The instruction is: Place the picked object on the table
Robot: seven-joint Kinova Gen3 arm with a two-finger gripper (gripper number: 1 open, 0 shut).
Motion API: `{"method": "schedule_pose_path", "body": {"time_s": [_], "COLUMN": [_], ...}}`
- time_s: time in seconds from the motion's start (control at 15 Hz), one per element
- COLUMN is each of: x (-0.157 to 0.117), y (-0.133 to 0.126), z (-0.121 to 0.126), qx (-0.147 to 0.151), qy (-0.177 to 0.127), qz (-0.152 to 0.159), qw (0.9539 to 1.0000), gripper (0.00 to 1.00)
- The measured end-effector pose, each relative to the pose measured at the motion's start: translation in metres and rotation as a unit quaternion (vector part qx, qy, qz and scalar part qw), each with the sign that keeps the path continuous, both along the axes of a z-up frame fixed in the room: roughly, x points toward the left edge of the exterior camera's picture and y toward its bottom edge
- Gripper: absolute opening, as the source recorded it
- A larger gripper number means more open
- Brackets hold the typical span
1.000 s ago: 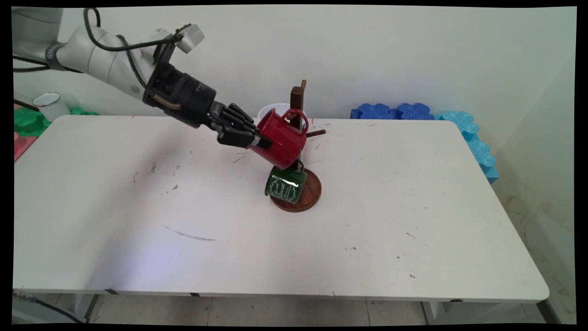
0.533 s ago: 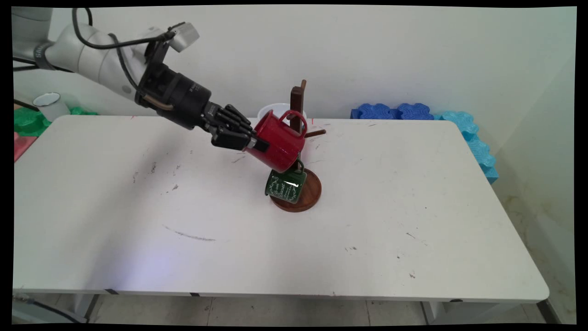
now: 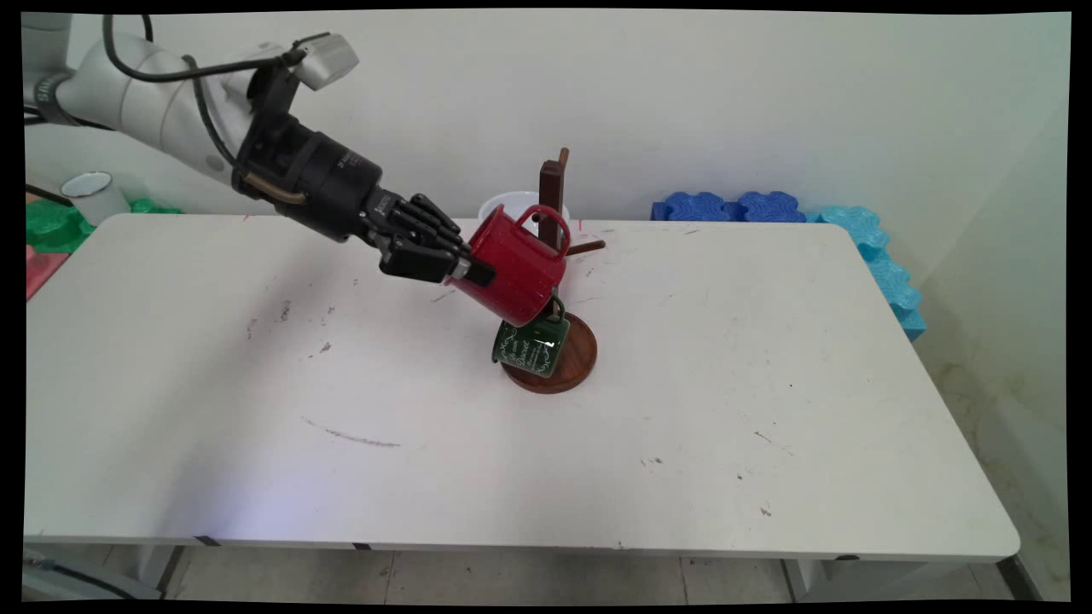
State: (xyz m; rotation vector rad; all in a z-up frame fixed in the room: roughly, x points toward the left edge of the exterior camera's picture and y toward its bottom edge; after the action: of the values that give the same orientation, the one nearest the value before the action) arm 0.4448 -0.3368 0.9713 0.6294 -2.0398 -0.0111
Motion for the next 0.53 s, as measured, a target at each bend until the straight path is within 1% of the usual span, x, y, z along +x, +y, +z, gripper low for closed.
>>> {"method": "schedule_pose_path", "body": {"time_s": [0.27,0.53], "x": [-0.003,-0.002], "y": [0.007,0.015], "z": [0.006,0.010], "qx": [0.003,0.004], "qy": [0.002,-0.002], "qz": [-0.004,-0.007], "qw": [1.0000,1.0000], "gripper": [0.00,0.00]}}
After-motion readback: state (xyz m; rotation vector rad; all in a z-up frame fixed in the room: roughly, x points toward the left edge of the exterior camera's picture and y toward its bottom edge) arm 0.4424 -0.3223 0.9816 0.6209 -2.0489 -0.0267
